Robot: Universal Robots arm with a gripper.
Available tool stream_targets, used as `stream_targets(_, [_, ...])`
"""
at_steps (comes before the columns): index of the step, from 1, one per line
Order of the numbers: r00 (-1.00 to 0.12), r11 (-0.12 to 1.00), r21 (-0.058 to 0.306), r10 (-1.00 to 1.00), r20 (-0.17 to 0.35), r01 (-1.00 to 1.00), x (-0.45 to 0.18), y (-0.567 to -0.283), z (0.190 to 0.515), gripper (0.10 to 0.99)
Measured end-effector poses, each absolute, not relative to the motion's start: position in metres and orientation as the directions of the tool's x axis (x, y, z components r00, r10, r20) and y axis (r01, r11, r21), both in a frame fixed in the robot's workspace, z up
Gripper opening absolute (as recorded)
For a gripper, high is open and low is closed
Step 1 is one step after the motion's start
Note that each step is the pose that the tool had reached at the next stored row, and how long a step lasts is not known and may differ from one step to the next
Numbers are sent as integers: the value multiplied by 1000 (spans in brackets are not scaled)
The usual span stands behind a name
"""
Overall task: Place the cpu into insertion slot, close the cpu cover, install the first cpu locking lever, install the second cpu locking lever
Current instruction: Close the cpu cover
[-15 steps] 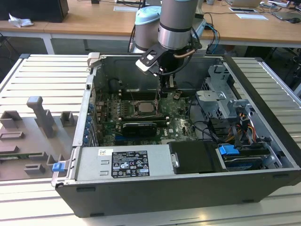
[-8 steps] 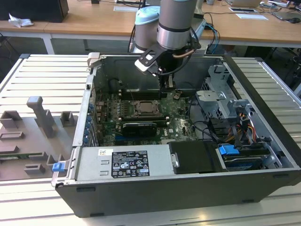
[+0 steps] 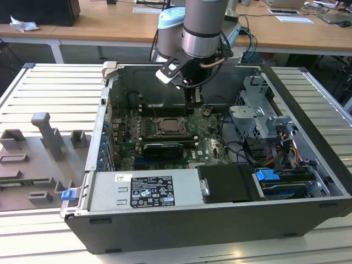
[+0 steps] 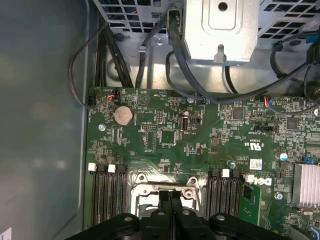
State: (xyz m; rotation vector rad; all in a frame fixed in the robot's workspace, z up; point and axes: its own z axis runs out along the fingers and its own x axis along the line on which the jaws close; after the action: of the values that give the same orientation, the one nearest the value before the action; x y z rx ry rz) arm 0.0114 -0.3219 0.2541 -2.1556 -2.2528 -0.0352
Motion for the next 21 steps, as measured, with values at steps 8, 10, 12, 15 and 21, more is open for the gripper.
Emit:
stream_targets(8, [-44, 44, 0, 998, 33, 999, 5, -322, 253, 106])
stream_targets(10, [-44, 44, 0, 998, 32, 999, -1, -322, 248, 106])
stream_targets(12, [-44, 44, 0, 998, 33, 999, -5, -322, 243, 106])
stream_targets(15, [-44, 44, 0, 998, 33, 999, -13, -322, 237, 106])
stream_targets(21, [-45, 45, 0, 998, 33, 999, -28, -322, 234, 106])
